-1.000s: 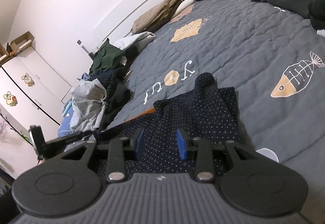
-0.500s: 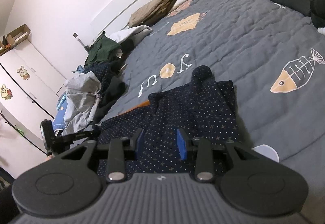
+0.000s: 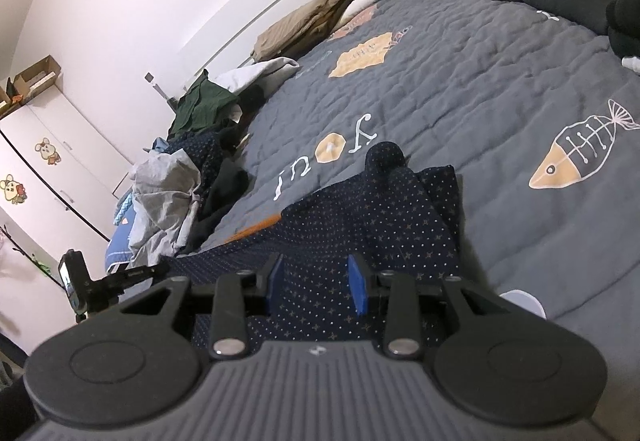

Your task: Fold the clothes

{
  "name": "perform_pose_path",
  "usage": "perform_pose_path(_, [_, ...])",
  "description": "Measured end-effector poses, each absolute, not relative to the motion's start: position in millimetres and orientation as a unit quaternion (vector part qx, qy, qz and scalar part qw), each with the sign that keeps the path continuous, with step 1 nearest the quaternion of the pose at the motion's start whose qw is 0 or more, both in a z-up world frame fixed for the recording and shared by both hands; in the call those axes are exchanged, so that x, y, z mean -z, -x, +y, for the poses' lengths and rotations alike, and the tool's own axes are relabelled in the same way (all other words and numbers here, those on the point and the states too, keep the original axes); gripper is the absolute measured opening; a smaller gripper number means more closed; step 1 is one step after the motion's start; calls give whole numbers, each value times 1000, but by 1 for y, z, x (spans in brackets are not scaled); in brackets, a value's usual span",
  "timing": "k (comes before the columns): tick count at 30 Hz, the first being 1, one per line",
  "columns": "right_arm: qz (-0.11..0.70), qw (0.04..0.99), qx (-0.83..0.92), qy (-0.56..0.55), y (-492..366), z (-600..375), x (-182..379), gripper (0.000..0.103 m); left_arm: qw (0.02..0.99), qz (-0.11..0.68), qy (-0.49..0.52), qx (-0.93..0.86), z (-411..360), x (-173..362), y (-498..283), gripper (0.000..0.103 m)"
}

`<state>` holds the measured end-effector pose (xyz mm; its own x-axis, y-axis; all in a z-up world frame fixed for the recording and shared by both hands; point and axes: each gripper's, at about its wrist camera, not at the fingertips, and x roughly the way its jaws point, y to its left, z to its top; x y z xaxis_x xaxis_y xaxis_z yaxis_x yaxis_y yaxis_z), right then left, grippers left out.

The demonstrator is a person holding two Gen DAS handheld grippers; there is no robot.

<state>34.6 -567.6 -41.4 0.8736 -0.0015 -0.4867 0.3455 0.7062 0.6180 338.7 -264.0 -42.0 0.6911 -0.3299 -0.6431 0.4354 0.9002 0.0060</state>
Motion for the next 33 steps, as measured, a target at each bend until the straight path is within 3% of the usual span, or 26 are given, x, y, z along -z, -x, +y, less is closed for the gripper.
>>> perform_pose_path(2, [233, 894, 98, -370, -35, -568, 41, 34, 924, 320, -48, 204, -254, 36, -330, 57])
perform_pose_path(13, [274, 905, 139, -293, -50, -589, 41, 34, 897, 346, 99, 257, -241, 26, -228, 58])
perform_pose_path(26, [324, 908, 164, -211, -84, -606, 76, 34, 885, 324, 75, 325, -287, 36, -182, 64])
perform_pose_path(27, [322, 905, 167, -222, -84, -608, 78, 29, 886, 323, 75, 326, -288, 37, -182, 64])
perform_pose_path(30, [300, 906, 168, -246, -78, -610, 73, 1, 886, 320, 74, 326, -289, 39, -182, 64])
perform_pose_path(33, [272, 909, 168, -267, -71, -611, 63, 1, 888, 318, 75, 323, -286, 38, -183, 64])
